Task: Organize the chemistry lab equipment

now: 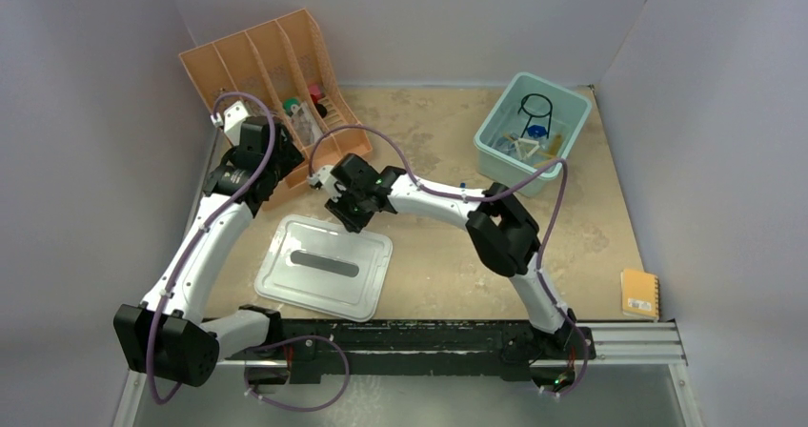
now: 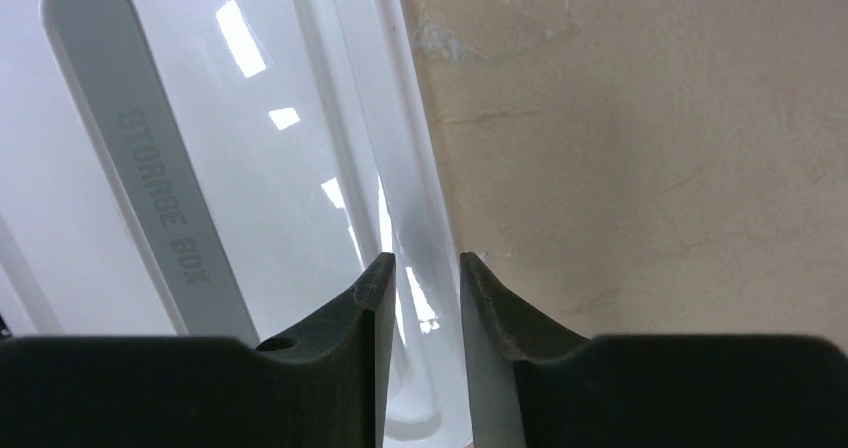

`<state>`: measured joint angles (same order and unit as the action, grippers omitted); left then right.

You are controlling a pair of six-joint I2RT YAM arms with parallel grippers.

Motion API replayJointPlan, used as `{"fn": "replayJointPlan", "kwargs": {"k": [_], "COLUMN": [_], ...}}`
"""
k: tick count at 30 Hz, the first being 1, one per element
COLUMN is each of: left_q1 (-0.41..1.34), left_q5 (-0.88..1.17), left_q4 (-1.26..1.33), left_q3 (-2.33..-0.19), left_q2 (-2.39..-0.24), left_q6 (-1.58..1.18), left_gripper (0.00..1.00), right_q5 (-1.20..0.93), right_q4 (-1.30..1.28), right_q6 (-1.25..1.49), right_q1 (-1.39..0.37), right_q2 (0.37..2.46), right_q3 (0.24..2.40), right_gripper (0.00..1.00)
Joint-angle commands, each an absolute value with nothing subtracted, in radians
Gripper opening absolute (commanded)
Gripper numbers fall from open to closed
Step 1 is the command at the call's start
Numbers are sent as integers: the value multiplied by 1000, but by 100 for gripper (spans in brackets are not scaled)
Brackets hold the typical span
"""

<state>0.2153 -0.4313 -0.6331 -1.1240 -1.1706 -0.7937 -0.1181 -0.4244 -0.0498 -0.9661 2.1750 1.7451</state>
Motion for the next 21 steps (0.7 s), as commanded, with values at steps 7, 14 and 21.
{"fn": "replayJointPlan", "kwargs": {"k": [7,14,21], "left_q1": [212,212,212], "left_q5": [-467,-462,-475], "left_q4": [-629,-632,-649], "left_q3": [-1160,-1165,-1175], "left_q2": [-1146,-1145,-1126], "left_q6": [-808,-811,-812], "left_gripper": [64,64,64], "right_q5": [-136,-108,-186], "right_q4": [-408,-396,-400], "right_q6": [-137,-147,-182], "right_q1": [-979,-988,-992], "right_q2": [2270,2293,2318], "right_q3": [1840,1829,1833], "right_gripper": [30,37,44]}}
